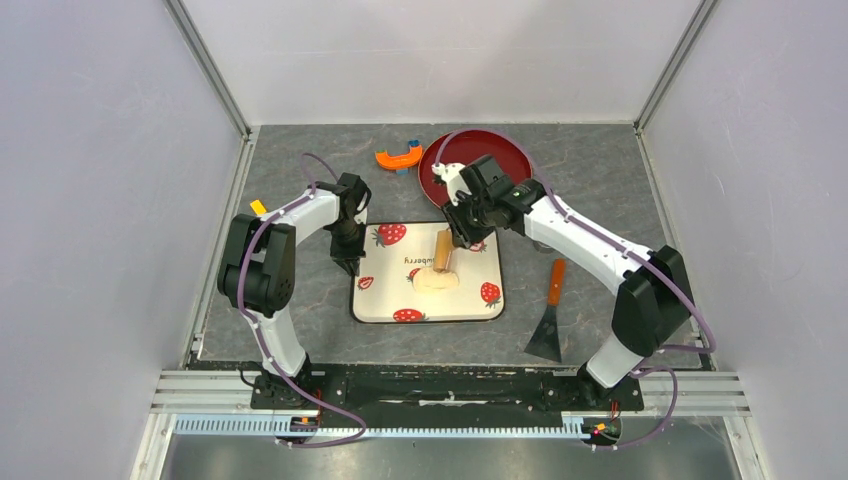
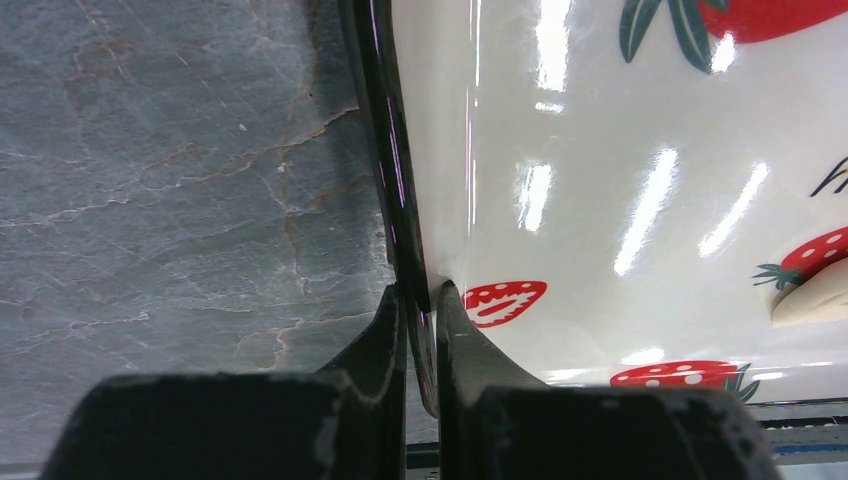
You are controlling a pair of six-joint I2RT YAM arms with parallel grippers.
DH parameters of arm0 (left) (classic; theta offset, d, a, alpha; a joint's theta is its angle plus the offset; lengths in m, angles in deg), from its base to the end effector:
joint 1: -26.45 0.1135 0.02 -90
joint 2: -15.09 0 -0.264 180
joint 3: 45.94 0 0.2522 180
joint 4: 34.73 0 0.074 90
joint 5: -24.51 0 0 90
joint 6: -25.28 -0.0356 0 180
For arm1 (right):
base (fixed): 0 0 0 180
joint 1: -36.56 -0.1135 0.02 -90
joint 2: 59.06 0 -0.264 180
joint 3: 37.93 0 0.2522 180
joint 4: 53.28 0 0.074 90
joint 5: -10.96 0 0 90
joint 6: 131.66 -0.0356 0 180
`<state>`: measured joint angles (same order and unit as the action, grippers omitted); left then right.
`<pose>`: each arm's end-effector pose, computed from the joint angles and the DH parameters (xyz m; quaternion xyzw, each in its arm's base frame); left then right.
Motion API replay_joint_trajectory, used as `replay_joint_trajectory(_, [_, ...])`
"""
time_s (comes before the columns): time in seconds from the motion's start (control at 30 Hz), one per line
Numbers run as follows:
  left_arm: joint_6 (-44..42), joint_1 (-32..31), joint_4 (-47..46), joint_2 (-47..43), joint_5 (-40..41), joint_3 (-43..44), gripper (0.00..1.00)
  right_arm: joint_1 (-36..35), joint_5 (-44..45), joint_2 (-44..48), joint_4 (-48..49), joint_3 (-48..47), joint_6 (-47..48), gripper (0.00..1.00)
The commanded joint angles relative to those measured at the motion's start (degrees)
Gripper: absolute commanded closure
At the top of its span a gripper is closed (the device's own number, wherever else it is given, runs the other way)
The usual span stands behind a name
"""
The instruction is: Roll out the dumpling wrappers from the dough
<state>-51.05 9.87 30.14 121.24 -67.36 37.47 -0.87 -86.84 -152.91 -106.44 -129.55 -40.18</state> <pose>0.3165 -0.0955 0.1601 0.0257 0.9993 -0.0212 0.0159 0.2764 0.2177 0.2772 -0.3363 0.8914 0.1534 0.2622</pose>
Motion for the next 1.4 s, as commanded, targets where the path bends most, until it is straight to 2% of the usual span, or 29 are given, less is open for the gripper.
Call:
replay_joint_trajectory(0.0, [-0.07, -2.34, -3.92, 3.74, -1.38, -1.8, 0.98, -0.95, -3.3, -0.46, 4.8, -4.18, -1.32, 1.0])
replay_joint_trajectory(0.37, [0.01, -2.65, -4.18, 3.94, -1.65, -2.15, 0.98, -3.84, -5.09, -3.06, 6.94, 0.3, -1.39, 1.0])
replay_joint_trajectory(0.77, [-0.09, -2.91, -4.09, 3.88, -1.69, -2.23, 0.98, -4.76, -0.05, -8.27, 2.16, 3.87, 0.19, 1.0])
replay_joint_trajectory(1.17, [-0.22, -3.0, -3.79, 3.58, -1.56, -2.3, 0.98, -4.79, -7.04, -11.24, 6.46, 6.23, -1.39, 1.0])
replay_joint_trajectory(1.37, [-0.27, -3.09, -3.74, 3.32, -1.57, -2.54, 0.98, -4.74, -7.59, -12.65, 7.3, 6.84, -1.41, 1.0])
